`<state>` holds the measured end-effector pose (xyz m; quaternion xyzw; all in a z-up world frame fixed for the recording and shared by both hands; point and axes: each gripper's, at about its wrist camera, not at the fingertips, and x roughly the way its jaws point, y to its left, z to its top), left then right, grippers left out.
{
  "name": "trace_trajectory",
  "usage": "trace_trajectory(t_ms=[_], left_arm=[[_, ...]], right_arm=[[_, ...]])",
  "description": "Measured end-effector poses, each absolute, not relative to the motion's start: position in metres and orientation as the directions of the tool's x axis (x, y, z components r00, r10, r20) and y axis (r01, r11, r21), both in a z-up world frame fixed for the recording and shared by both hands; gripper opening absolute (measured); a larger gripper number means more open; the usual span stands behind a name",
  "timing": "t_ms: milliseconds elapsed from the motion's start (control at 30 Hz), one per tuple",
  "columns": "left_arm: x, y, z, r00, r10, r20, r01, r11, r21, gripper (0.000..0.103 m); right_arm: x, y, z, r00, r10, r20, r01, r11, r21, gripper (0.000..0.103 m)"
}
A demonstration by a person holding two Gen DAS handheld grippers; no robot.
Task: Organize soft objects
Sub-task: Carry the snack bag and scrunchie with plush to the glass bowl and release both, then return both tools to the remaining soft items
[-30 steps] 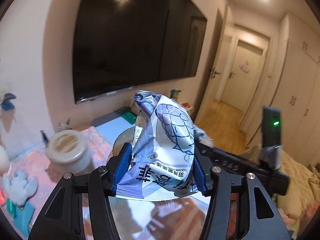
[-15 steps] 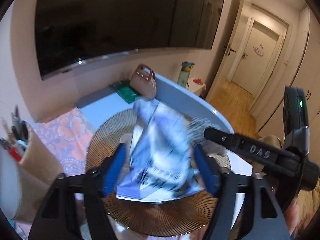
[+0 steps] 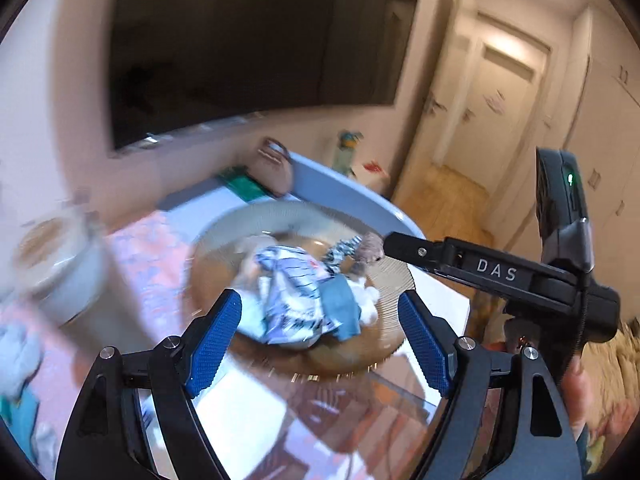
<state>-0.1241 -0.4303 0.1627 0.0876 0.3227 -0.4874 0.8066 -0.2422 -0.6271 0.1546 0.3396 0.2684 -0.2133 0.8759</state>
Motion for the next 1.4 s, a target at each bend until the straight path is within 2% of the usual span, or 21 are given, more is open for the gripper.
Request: trace_trajectory(t_ms=[100,233,433,567,700,933,1133,1267,1400], left_arm=[[-0.146,-0.379,0.174,0.342,-0.748,-0.569,0.825,0.529,-0.198,0.079],[-0.167,-0.304,0.191,0.437,-0.727,-0.530,0.795,0.588,-0.150,0.079],[-0.144,-0.183,0.219,0.610,-0.615,-0.500,0.639,0.755,-0.150,0.079],[-0.117,-0.107,0.234,0.732,-0.447,-0.514,0.462,0.880,-0.108,0.079],[-0.093,-0.053,0.228,0.775,-0.333,-0.536,0.357,0.932,-0.063,0.079],[-0.041,0.006,0.131,0.794,-0.121,-0.596,0.167,0.986,0.023,0.079],[-0.005,0.017,0.065,0.689,-0.142,-0.710,0.151,0.987,-0.051,0.079],[0.009,0.014,0.058,0.547,-0.026,-0.836,0.127,0.991,0.052,0.079],[0.014,0.025,0.090,0.553,-0.174,-0.815,0.184,0.979,-0.085,0.079]], right_arm=[[-0.256,-0.593,0.172,0.809,-0.178,-0.561,0.500,0.711,0.495,0.068],[-0.256,-0.532,0.201,0.852,-0.138,-0.505,0.393,0.805,0.444,0.068],[-0.228,-0.435,0.220,0.879,0.023,-0.477,0.178,0.911,0.372,0.068],[-0.192,-0.354,0.207,0.840,0.117,-0.530,0.049,0.956,0.289,0.068],[-0.155,-0.295,0.179,0.797,0.176,-0.578,-0.035,0.969,0.247,0.068],[-0.088,-0.240,0.094,0.713,0.218,-0.666,-0.091,0.971,0.221,0.068],[-0.060,-0.228,0.049,0.648,0.202,-0.734,-0.077,0.977,0.200,0.068],[-0.050,-0.223,0.048,0.616,0.201,-0.762,-0.083,0.978,0.192,0.068],[-0.032,-0.211,0.062,0.577,0.233,-0.783,-0.105,0.972,0.212,0.068]])
